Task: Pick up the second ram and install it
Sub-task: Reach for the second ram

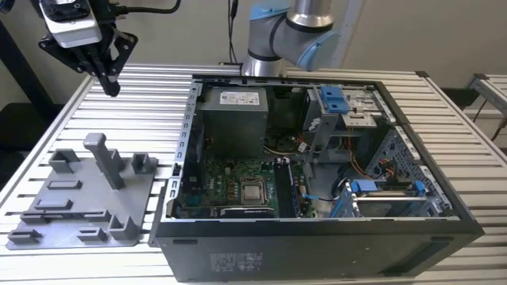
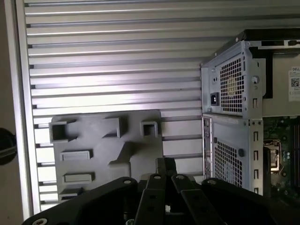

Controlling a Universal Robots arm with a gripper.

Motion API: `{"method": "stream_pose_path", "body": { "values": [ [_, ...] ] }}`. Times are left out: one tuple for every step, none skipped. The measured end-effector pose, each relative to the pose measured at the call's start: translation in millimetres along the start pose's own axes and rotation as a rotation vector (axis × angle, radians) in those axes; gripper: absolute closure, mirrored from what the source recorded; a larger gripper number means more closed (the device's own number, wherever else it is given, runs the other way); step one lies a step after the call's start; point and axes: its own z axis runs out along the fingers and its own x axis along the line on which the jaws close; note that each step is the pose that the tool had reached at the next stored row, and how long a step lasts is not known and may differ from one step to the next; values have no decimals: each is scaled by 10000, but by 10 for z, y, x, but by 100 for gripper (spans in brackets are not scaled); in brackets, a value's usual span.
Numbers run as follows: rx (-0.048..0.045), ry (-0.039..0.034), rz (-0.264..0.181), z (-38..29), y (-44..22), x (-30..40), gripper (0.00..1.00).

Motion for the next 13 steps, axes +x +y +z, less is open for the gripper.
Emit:
{"method": "stream_pose_path", "body": {
  "values": [
    [0, -3, 0, -2, -6, 30, 89],
    [0, -8, -1, -3, -12, 63, 89],
    [-1, -12, -1, -5, -17, 89, 89],
    [-1, -15, 0, -6, -22, 114, 89],
    [-1, -19, -1, -8, -26, 138, 89],
    [-1, -22, -1, -9, -31, 160, 89],
    [-1, -24, -1, -11, -35, 183, 89],
    [-1, -27, -1, -12, -39, 207, 89],
    [-1, -30, -1, -13, -44, 235, 89],
    [-1, -30, -2, -15, -48, 262, 89],
    [-2, -30, -2, -15, -52, 289, 89],
    [-2, -30, -2, -17, -57, 315, 89],
    [-1, -30, -2, -18, -60, 339, 89]
  ]
}}
